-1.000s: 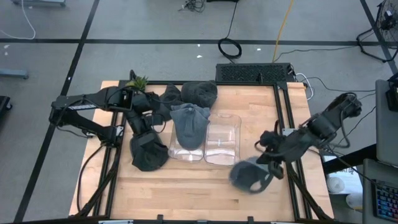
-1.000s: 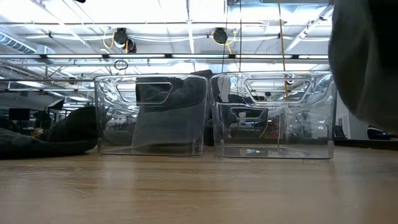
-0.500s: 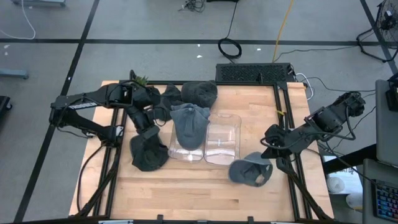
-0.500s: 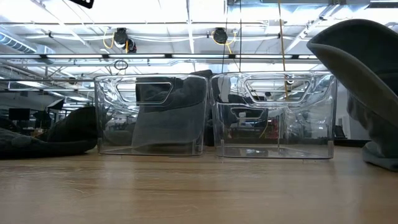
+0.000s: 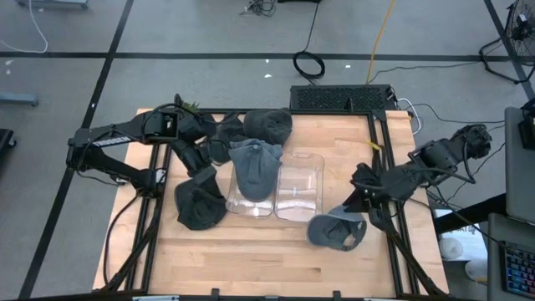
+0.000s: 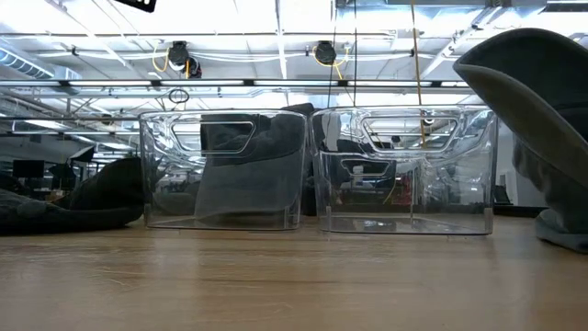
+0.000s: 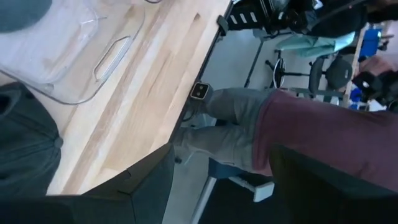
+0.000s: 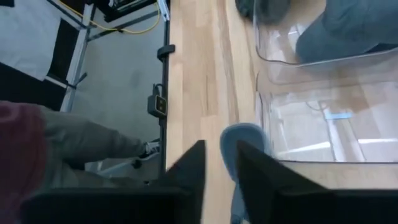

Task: Pick & Place hat
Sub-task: Put the gray cap into the left transparent bin

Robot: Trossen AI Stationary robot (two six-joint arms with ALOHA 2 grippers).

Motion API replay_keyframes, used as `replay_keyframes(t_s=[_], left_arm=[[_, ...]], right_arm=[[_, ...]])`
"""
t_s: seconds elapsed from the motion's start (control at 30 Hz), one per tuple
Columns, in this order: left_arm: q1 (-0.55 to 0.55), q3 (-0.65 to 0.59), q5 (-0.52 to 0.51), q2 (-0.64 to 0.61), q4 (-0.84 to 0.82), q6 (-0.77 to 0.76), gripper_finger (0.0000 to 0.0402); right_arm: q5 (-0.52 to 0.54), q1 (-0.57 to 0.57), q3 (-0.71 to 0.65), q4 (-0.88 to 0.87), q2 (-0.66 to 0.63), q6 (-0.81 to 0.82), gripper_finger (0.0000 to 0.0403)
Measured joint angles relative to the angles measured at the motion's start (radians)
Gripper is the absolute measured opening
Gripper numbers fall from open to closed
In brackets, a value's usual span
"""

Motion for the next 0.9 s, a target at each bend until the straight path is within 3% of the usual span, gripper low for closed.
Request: replay_keyframes(t_s=[0.23, 0.4, 0.63, 0.9], left_arm=[[-0.002, 0.0, 0.047, 0.0, -0.001, 0.051, 0.0271], [-0.002, 0.0, 0.085, 0.0, -0.001, 0.053, 0.0271], [-0.002, 0.0, 0.104, 0.0, -0.002, 0.053, 0.0271], [-0.002, 0.0, 0.11, 0.0, -0.003, 0.06, 0.0271]], right_arm=[[-0.049, -0.066, 0.0, 0.014, 0.006, -0.005, 0.0223], [-0.128, -0.096, 0.0, 0.079, 0.008, -0.005, 0.03], [-0.125, -0.125, 0.0, 0.06, 0.011, -0.019, 0.0361], [-0.157, -0.19, 0.0, -0.076, 0.091, -0.113, 0.0374]])
